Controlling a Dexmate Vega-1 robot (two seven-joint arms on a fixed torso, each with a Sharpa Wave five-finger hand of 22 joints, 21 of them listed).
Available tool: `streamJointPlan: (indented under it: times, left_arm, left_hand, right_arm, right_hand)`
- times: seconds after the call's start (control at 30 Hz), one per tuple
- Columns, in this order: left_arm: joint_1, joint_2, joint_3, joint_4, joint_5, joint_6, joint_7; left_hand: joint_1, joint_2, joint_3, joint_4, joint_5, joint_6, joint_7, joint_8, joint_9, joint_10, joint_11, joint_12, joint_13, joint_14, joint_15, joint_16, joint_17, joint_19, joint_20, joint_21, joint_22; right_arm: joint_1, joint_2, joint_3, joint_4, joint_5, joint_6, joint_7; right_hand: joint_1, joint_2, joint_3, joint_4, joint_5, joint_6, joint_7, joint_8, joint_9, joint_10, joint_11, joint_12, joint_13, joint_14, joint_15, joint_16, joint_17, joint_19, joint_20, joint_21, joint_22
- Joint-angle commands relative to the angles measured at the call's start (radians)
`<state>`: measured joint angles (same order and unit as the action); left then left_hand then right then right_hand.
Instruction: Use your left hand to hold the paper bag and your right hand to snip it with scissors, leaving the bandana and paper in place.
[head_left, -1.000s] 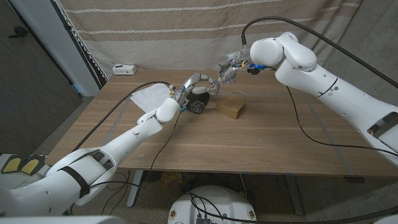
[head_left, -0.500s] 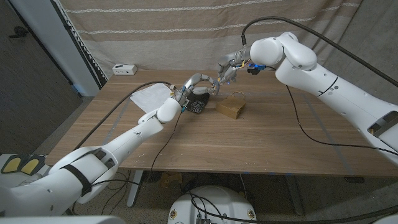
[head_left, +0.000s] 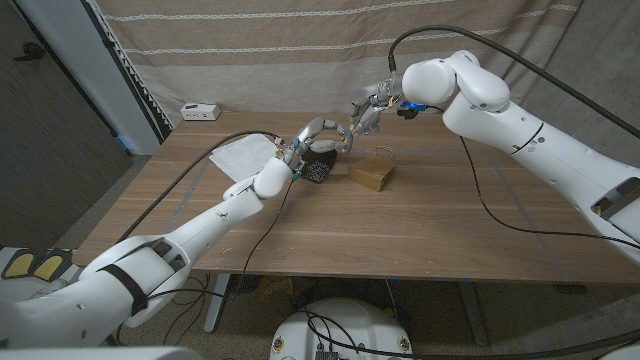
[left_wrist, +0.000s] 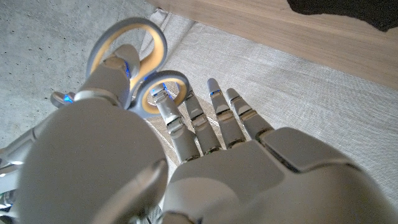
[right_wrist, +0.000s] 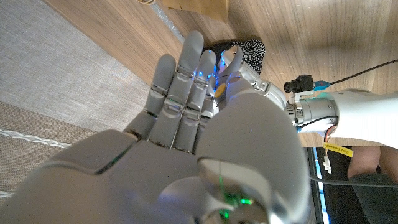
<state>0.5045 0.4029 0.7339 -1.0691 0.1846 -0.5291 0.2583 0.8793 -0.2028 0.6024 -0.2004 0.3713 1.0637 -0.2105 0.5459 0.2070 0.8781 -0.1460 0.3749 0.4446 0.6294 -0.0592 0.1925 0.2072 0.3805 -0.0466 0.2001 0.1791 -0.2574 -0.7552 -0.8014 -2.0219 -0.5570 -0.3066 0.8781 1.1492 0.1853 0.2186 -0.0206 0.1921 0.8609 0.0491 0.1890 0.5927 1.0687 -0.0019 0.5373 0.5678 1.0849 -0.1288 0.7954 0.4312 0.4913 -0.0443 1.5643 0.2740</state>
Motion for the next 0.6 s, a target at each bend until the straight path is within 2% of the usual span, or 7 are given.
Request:
streamJointPlan:
  times: [0.03, 0.1, 0.33, 0.4, 0.47, 0.5, 0.6]
  left_arm:
    - [-0.003, -0.005, 0.013, -0.009, 0.044, 0.007, 0.038]
    - [-0.004, -0.006, 0.014, -0.009, 0.047, 0.007, 0.042]
    - [-0.002, -0.008, 0.017, -0.014, 0.065, 0.008, 0.066]
    - [-0.003, -0.019, 0.017, 0.01, 0.063, -0.023, 0.088]
    - [0.005, -0.028, 0.013, 0.011, 0.065, -0.025, 0.116]
    - [0.009, -0.033, 0.011, 0.012, 0.07, -0.024, 0.134]
    - [0.007, -0.055, 0.008, 0.046, 0.057, -0.06, 0.163]
  left_hand:
    - [-0.012, 0.001, 0.014, 0.031, 0.009, -0.003, 0.008, 0.007, 0.046, 0.245, -0.065, 0.061, 0.017, 0.011, -0.166, 0.003, 0.002, 0.013, -0.114, 0.005, 0.003]
    - [-0.02, 0.0, -0.003, 0.032, 0.014, -0.003, 0.014, 0.0, 0.033, 0.244, -0.065, 0.063, 0.02, 0.014, -0.165, 0.003, 0.001, 0.016, -0.112, 0.005, 0.003]
    - [-0.032, -0.001, -0.028, 0.032, 0.02, -0.002, 0.015, -0.002, 0.028, 0.241, -0.064, 0.064, 0.021, 0.018, -0.166, 0.003, 0.001, 0.022, -0.11, 0.005, 0.002]
    - [-0.035, 0.0, -0.036, 0.032, 0.023, 0.004, 0.019, -0.001, 0.025, 0.24, -0.064, 0.065, 0.022, 0.021, -0.166, 0.003, 0.001, 0.024, -0.108, 0.005, 0.002]
    - [-0.002, 0.022, -0.036, 0.028, 0.035, 0.047, 0.023, 0.017, 0.025, 0.259, -0.064, 0.076, 0.024, 0.048, -0.169, 0.011, 0.005, 0.03, -0.106, 0.006, 0.003]
    - [0.032, 0.026, -0.028, 0.027, 0.044, 0.071, 0.022, 0.027, 0.023, 0.282, -0.063, 0.084, 0.022, 0.075, -0.17, 0.017, 0.009, 0.035, -0.11, 0.007, 0.005]
    - [0.053, 0.023, -0.024, 0.033, 0.052, 0.103, 0.031, 0.036, 0.015, 0.309, -0.063, 0.094, 0.02, 0.116, -0.172, 0.025, 0.014, 0.048, -0.121, 0.012, 0.008]
  right_arm:
    - [-0.002, 0.0, 0.002, -0.02, 0.012, -0.004, -0.005]
    - [-0.001, 0.001, 0.001, -0.02, 0.013, -0.003, -0.005]
    - [-0.003, 0.002, -0.002, -0.026, 0.012, -0.018, -0.004]
    - [-0.008, -0.001, 0.0, -0.03, 0.01, -0.025, -0.007]
    - [-0.011, -0.004, 0.002, -0.035, 0.011, -0.03, -0.01]
    - [-0.012, -0.005, 0.003, -0.038, 0.009, -0.032, -0.01]
    - [-0.012, -0.008, 0.002, -0.042, 0.005, -0.04, -0.008]
  right_hand:
    - [0.022, 0.018, 0.109, 0.019, 0.004, 0.013, -0.004, 0.005, 0.008, 0.114, -0.11, -0.003, 0.002, 0.014, -0.1, 0.005, 0.003, 0.008, -0.159, 0.006, -0.001]
    - [0.022, 0.019, 0.11, 0.019, 0.004, 0.012, -0.006, 0.004, 0.008, 0.113, -0.109, -0.003, 0.003, 0.012, -0.099, 0.003, 0.001, 0.007, -0.159, 0.005, -0.001]
    - [0.022, 0.018, 0.11, 0.019, 0.004, 0.012, -0.004, 0.005, 0.009, 0.116, -0.111, -0.004, 0.002, 0.014, -0.099, 0.005, 0.002, 0.008, -0.159, 0.005, -0.001]
    - [0.022, 0.018, 0.11, 0.019, 0.004, 0.013, -0.003, 0.005, 0.009, 0.116, -0.111, -0.004, 0.003, 0.013, -0.099, 0.003, 0.001, 0.007, -0.159, 0.005, -0.001]
    - [0.022, 0.018, 0.11, 0.019, 0.004, 0.012, -0.002, 0.004, 0.009, 0.115, -0.11, -0.004, 0.004, 0.014, -0.099, 0.005, 0.002, 0.008, -0.159, 0.005, -0.002]
    - [0.022, 0.018, 0.11, 0.019, 0.004, 0.012, -0.003, 0.004, 0.009, 0.116, -0.111, -0.004, 0.003, 0.013, -0.099, 0.003, 0.001, 0.007, -0.159, 0.005, -0.002]
    - [0.022, 0.019, 0.11, 0.02, 0.004, 0.013, -0.004, 0.004, 0.008, 0.115, -0.11, -0.004, 0.006, 0.013, -0.1, 0.003, 0.0, 0.007, -0.159, 0.005, -0.002]
